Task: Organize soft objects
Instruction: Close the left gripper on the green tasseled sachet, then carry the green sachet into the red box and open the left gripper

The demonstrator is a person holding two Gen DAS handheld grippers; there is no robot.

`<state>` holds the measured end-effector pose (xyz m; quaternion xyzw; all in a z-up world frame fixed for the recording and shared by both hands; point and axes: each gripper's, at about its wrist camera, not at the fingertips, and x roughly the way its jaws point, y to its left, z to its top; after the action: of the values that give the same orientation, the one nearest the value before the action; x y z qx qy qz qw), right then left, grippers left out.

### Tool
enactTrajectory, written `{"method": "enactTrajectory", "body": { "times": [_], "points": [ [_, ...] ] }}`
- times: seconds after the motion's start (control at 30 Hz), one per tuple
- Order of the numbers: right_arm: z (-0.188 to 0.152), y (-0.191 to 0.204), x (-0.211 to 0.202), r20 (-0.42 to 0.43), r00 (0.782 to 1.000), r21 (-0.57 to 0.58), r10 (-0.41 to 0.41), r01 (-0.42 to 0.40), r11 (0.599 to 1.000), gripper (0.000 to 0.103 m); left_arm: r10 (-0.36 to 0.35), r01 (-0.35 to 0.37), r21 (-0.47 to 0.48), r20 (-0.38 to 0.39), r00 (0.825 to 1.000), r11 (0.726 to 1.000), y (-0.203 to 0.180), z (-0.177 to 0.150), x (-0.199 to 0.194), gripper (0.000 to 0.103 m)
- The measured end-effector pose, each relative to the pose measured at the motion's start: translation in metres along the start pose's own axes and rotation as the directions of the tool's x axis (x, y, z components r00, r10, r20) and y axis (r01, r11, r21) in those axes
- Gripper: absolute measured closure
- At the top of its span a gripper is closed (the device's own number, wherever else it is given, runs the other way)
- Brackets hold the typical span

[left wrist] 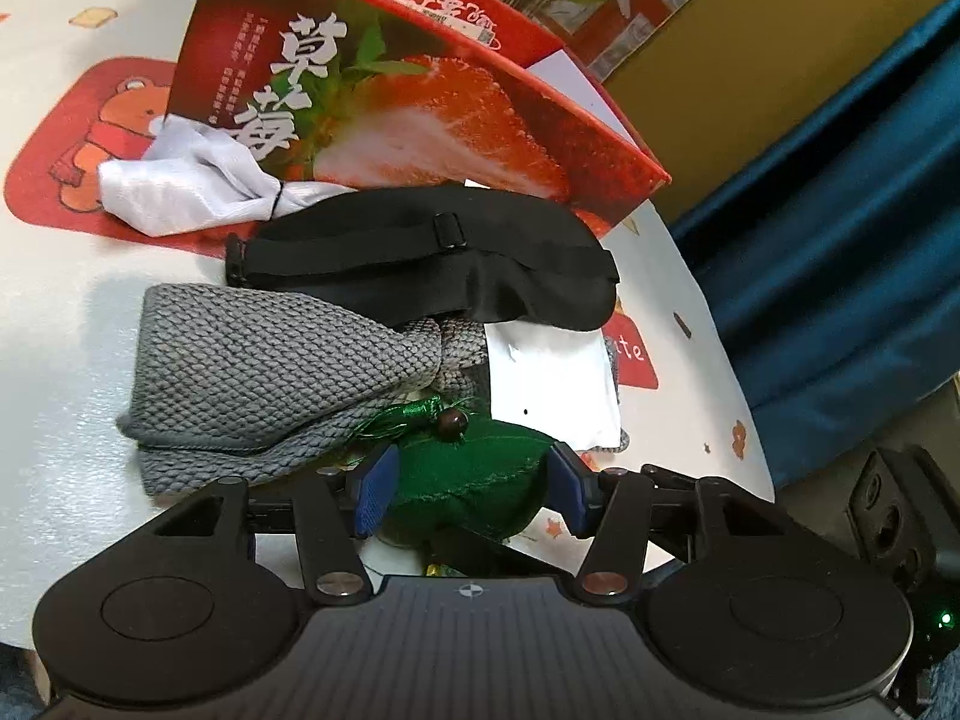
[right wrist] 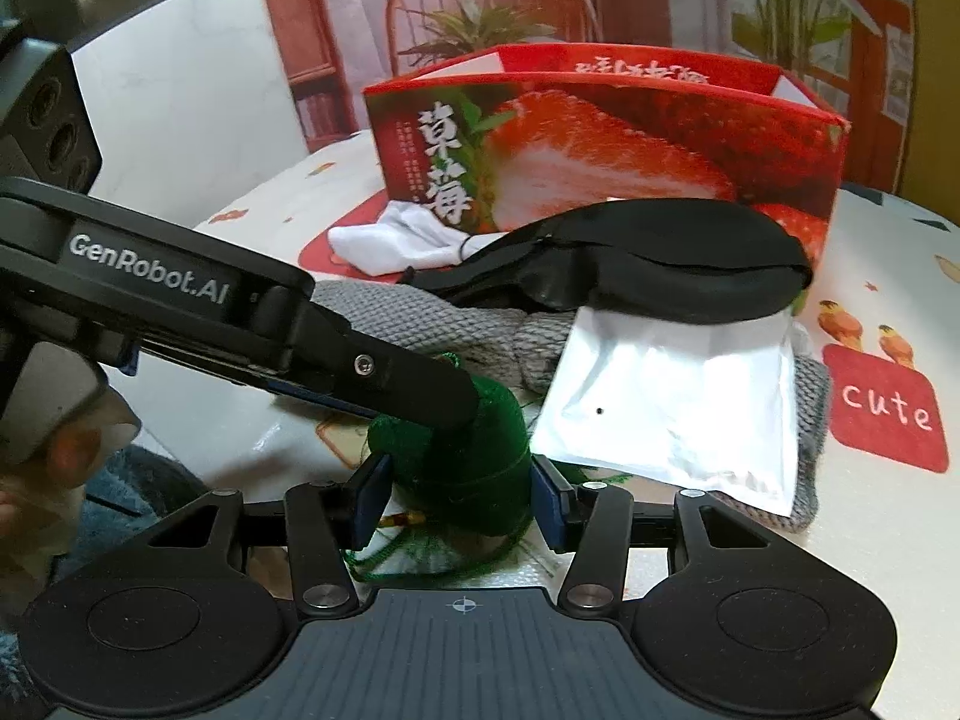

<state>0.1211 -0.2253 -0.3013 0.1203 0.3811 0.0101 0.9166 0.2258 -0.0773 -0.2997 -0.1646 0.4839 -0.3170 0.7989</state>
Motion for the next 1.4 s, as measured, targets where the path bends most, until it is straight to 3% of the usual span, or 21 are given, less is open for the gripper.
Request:
{"method": "enactTrajectory", "body": {
  "times": [0.3, 0.53, 0.67, 0.8, 1.0, 1.4],
  "points": [
    [0.002, 0.003, -0.006, 0.008, 0.999, -0.05, -0.043, 0.043, 0.998, 0.053, -0.037, 0.036, -0.038, -0.026, 0.999, 0.999, 0.007, 0.0, 0.01, 0.042],
    [0.003, 0.003, -0.008, -0.012, 0.999, -0.068, -0.042, 0.041, 0.997, 0.06, -0.108, 0.1, -0.137, -0.055, 0.993, 0.985, 0.018, -0.008, 0.022, 0.039],
    [0.004, 0.002, -0.01, -0.011, 0.999, -0.058, -0.041, 0.041, 0.997, 0.062, -0.097, 0.093, -0.099, -0.041, 0.994, 0.991, 0.012, -0.006, 0.018, 0.042],
    [0.01, 0.006, -0.015, 0.018, 0.999, -0.076, -0.038, 0.039, 0.996, 0.062, -0.095, 0.095, -0.058, 0.004, 0.995, 0.994, 0.004, 0.002, 0.004, 0.043],
    [0.039, 0.012, -0.037, 0.132, 0.991, -0.149, -0.019, 0.039, 0.988, 0.062, -0.097, 0.098, 0.0, 0.119, 0.988, 0.995, -0.018, 0.034, -0.032, 0.043],
    [0.139, 0.014, -0.08, 0.352, 0.936, -0.281, 0.013, 0.092, 0.955, 0.062, -0.103, 0.049, 0.165, 0.338, 0.935, 0.985, -0.07, 0.108, -0.09, 0.043]
  ]
}}
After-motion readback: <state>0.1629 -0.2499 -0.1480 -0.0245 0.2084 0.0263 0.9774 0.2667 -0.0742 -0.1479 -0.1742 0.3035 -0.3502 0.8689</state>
